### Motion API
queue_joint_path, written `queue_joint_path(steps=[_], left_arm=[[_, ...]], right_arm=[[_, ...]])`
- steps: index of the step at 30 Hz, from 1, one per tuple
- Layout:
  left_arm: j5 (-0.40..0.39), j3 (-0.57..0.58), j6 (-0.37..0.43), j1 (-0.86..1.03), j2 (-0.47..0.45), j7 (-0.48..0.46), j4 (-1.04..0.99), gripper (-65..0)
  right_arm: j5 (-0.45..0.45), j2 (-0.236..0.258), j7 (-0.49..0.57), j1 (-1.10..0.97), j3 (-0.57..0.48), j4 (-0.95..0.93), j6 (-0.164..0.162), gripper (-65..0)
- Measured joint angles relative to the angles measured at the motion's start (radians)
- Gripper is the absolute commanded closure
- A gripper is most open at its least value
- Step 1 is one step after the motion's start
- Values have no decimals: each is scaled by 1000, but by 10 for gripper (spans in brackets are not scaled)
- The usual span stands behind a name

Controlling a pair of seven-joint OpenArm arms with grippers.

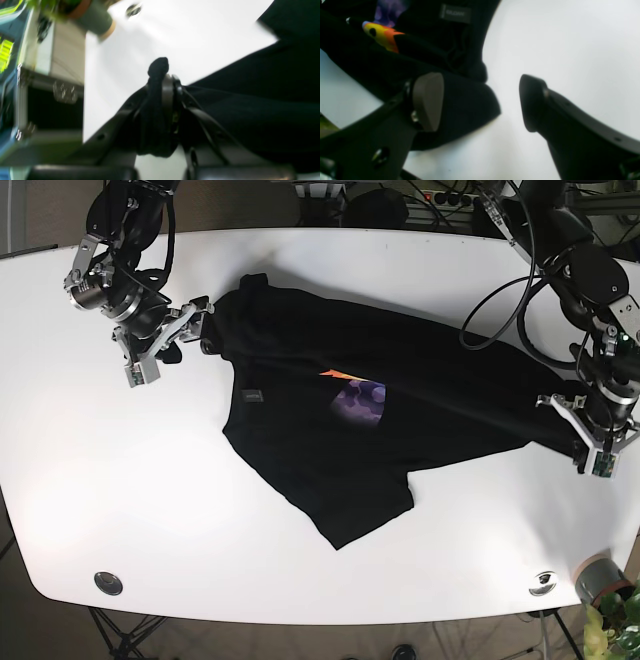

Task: Fold the T-shirt properly
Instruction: 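Flip the layer over with the left gripper to expose the printed front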

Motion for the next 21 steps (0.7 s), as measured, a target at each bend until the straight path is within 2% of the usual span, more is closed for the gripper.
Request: queue_joint_path(steps=[6,12,16,21], left_arm=[[-10,-82,0,109,-37,-3,11,0],[-2,-145,0,197,-45,0,10,0],[-6,-147,0,244,-53,-8,8,0],[-1,-149,0,280,-70,-7,-14,0]], right_arm=[[-2,3,3,4,0,0,0,-445],[2,-31,9,6,-7,-36,0,-445],[-12,-29,0,18,-96,-96,-7,-444],[-1,-28,72,42,-190,-149,-8,-444]])
